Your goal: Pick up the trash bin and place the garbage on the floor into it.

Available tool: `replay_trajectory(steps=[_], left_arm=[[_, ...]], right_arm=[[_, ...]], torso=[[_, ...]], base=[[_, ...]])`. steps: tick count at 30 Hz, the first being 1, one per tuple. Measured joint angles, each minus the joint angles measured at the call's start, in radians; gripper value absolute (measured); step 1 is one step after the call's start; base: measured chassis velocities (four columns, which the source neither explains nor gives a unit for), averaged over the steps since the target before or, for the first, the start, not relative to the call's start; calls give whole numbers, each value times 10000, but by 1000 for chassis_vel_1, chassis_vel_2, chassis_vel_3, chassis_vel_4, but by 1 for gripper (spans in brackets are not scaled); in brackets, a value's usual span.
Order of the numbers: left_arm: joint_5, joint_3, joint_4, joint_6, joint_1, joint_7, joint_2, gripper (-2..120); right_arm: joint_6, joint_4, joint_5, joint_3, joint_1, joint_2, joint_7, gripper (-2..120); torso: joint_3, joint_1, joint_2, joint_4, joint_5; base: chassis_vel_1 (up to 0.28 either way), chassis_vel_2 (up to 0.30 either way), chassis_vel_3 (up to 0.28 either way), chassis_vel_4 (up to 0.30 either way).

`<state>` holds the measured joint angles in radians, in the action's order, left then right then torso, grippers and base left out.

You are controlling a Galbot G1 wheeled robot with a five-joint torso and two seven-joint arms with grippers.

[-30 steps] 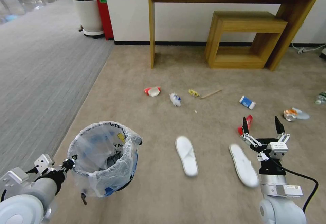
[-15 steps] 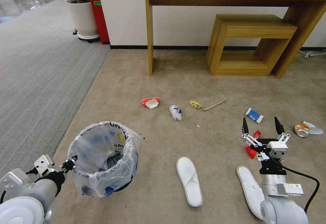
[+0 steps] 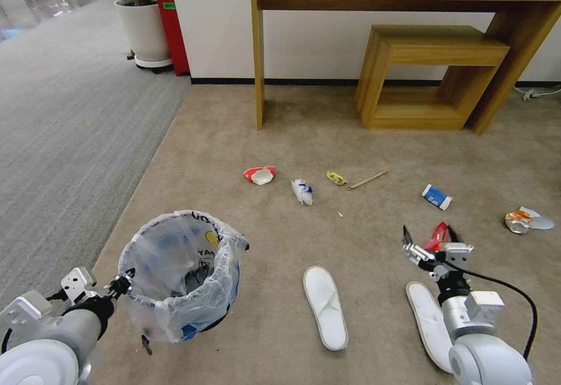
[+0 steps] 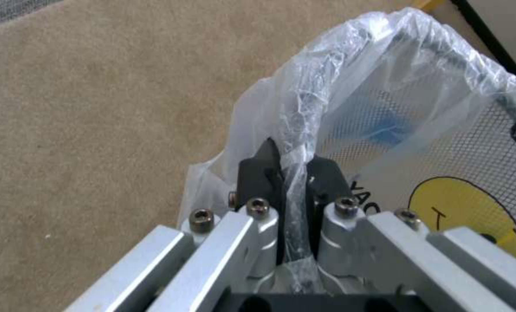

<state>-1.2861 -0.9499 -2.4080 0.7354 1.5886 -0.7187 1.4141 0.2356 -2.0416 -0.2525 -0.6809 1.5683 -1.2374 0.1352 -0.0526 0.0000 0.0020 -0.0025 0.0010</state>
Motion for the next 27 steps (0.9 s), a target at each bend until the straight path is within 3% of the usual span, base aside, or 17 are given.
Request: replay_trajectory(steps=[3, 7, 16, 19, 20, 23, 27], left_arm=[[-56, -66, 107, 0, -65, 65, -59, 3], [-68, -94, 149, 0, -75, 103, -101, 3], [-82, -89, 242, 0, -111, 141, -113, 3], [-82, -78, 312, 0, -133, 164, -106, 3], [-82, -78, 312, 0, -133, 164, -106, 3], [-82, -100, 358, 0, -139, 178, -108, 3], [-79, -99, 367, 0, -123, 186, -80, 3]], right_arm=[[3447, -146, -914, -60, 7, 1006, -16, 100], [4225, 105, -220, -211, 121, 1867, -672, 100], [4191, 839, 274, -315, 2, 2414, -1209, 100], [3285, 2451, 1146, -288, -220, 2284, -1960, 100], [3285, 2451, 1146, -288, -220, 2284, -1960, 100], [1772, 4182, 1346, -241, -262, 2008, -2323, 100], [1503, 4459, 990, -186, -145, 2048, -2145, 100]], torso=[[0, 0, 0, 1, -1], [0, 0, 0, 0, -2], [-1, 0, 0, 1, -2], [-1, 1, 0, 1, -1], [-1, 1, 0, 1, -1], [-1, 0, 0, -1, 1], [0, 0, 0, -1, -5]], base=[[0, 0, 0, 0], [0, 0, 0, 0], [0, 0, 0, 0], [0, 0, 0, 0], [0, 0, 0, 0], [0, 0, 0, 0], [0, 0, 0, 0]])
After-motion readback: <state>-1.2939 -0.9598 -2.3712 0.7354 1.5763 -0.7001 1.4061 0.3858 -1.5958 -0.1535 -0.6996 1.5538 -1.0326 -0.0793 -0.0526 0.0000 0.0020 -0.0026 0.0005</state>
